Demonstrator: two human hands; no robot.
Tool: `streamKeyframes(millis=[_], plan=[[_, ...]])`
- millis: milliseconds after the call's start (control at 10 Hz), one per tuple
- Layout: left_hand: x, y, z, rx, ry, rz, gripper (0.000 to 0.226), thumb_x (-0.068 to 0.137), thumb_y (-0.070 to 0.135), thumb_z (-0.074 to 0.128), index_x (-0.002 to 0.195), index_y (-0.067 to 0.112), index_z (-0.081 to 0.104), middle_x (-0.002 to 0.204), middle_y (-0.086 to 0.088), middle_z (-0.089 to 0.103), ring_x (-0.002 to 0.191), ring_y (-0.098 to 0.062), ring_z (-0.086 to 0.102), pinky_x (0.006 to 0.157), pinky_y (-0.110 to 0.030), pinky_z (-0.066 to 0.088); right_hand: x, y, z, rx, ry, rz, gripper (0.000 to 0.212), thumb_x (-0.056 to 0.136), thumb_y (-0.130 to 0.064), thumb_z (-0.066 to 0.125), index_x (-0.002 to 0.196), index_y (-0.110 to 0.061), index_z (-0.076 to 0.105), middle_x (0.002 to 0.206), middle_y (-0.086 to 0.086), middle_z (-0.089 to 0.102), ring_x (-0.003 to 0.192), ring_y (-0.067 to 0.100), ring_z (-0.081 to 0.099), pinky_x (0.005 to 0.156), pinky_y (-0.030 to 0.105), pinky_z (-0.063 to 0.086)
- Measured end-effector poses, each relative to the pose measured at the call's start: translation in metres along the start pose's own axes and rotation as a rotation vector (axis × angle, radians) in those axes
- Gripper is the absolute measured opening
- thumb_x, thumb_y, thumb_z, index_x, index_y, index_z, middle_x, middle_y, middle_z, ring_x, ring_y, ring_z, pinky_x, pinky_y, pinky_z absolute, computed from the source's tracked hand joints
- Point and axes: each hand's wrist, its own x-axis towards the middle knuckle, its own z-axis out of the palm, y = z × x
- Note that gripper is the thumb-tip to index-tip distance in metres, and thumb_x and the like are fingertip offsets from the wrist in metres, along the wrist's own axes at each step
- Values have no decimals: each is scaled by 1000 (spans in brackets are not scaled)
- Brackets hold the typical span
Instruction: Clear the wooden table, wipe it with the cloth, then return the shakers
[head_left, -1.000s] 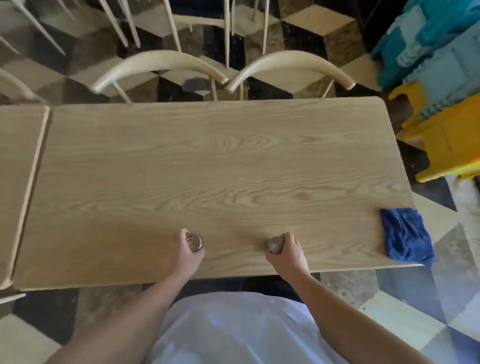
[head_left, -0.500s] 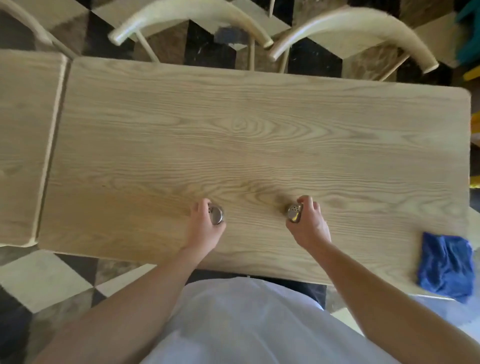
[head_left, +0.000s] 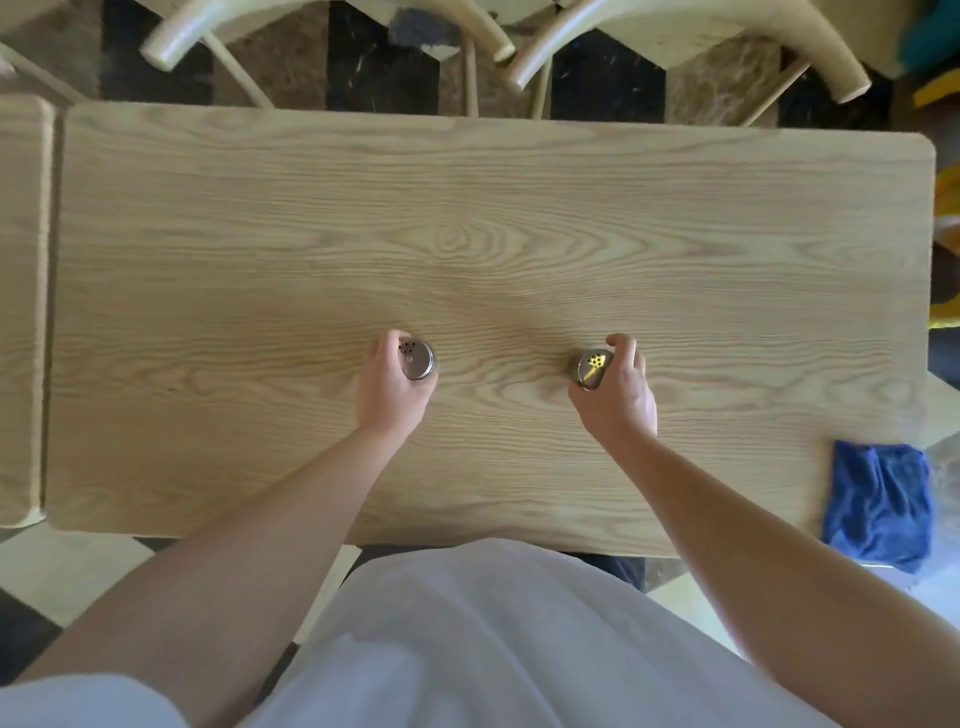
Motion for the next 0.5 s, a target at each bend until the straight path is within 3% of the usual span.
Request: streamKeyframes(millis=[200, 300, 400, 500], plan=[[-6, 0, -2, -9, 48, -11, 46, 73, 16, 78, 113, 14, 56, 114, -4, 60, 100, -24, 59, 81, -33, 46, -1, -4, -1, 68, 39, 93, 66, 80, -35, 74, 132, -18, 35, 128, 7, 53, 100, 35, 61, 72, 36, 42], [-10, 1, -3, -13, 32, -35, 53, 71, 15, 79, 118, 13, 53, 118, -5, 58, 104, -26, 58, 85, -33, 46, -3, -11, -3, 129, 28, 145, 76, 76, -39, 75, 134, -19, 31, 131, 7, 51, 94, 31, 57, 75, 37, 43], [-14, -3, -3, -32, 17, -78, 79, 69, 19, 82, 137, 14, 42, 128, -10, 50, 112, -25, 52, 89, -26, 38, -9, -14, -4, 205, 7, 165, 88, 73, -41, 76, 140, -22, 24, 137, 5, 44, 96, 30, 55, 80, 39, 46], [-25, -8, -5, -56, -10, -97, 98, 68, 21, 85, 147, 9, 28, 140, -15, 41, 128, -27, 42, 102, -30, 38, -25, -6, -4, 255, 67, 176, 93, 72, -49, 77, 142, -24, 21, 138, 5, 43, 91, 25, 53, 78, 37, 45]])
